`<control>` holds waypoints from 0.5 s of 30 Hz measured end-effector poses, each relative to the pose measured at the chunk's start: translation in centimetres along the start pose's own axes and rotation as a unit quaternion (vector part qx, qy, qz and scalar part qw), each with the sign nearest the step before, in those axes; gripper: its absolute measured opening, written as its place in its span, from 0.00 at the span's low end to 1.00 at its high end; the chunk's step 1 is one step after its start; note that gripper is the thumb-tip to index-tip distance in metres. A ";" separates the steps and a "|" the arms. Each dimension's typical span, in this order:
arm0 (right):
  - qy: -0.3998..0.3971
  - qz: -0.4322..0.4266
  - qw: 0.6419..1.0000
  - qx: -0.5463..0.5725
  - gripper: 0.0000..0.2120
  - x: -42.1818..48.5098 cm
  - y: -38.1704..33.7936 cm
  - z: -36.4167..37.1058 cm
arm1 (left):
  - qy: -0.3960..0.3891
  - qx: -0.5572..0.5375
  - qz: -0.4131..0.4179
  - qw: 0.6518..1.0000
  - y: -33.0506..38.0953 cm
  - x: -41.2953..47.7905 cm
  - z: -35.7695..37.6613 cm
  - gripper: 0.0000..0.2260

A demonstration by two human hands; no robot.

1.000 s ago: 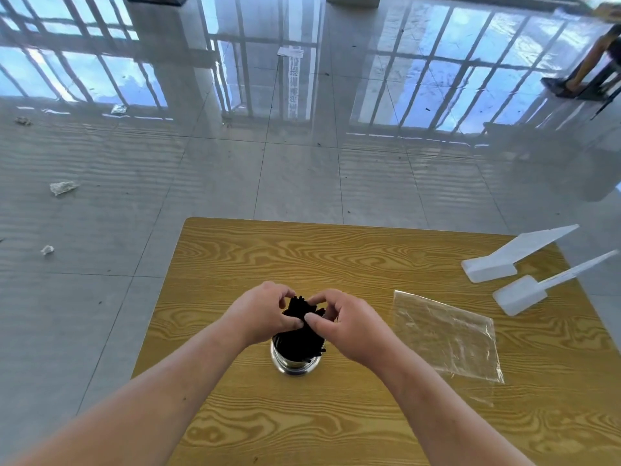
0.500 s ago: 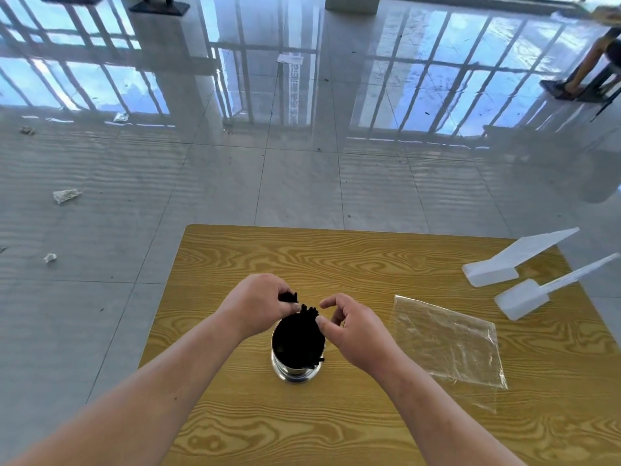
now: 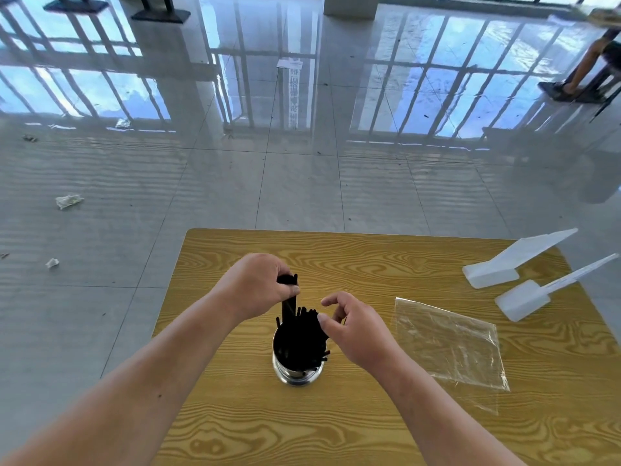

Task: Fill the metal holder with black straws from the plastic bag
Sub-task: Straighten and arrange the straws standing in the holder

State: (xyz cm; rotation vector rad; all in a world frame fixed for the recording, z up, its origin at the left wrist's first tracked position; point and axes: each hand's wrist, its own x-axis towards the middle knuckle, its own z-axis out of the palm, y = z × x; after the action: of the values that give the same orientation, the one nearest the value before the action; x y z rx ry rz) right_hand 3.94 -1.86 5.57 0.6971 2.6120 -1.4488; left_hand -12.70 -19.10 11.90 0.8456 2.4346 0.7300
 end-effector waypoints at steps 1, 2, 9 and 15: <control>0.005 -0.003 1.000 0.002 0.07 0.0 -0.1 -0.1 | 0.002 -0.010 0.000 1.000 0.2 0.0 -0.5 0.06; 0.008 -0.007 1.000 0.006 0.07 0.0 -0.1 -0.2 | 0.006 -0.016 0.001 1.000 0.4 0.1 -1.0 0.06; 0.029 -0.008 0.994 0.103 0.06 -0.1 -0.8 -1.3 | 0.045 -0.087 -0.012 0.995 0.8 0.7 -5.1 0.05; 0.097 0.002 0.981 0.171 0.29 -0.7 -1.2 -2.5 | 0.103 -0.295 -0.036 0.949 -0.3 0.3 -7.7 0.02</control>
State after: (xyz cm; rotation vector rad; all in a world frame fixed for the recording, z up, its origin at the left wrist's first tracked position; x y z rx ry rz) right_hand 4.46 -0.54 8.08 0.9200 2.5147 -1.9457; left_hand -17.41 -21.57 17.44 0.4540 2.1943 1.4778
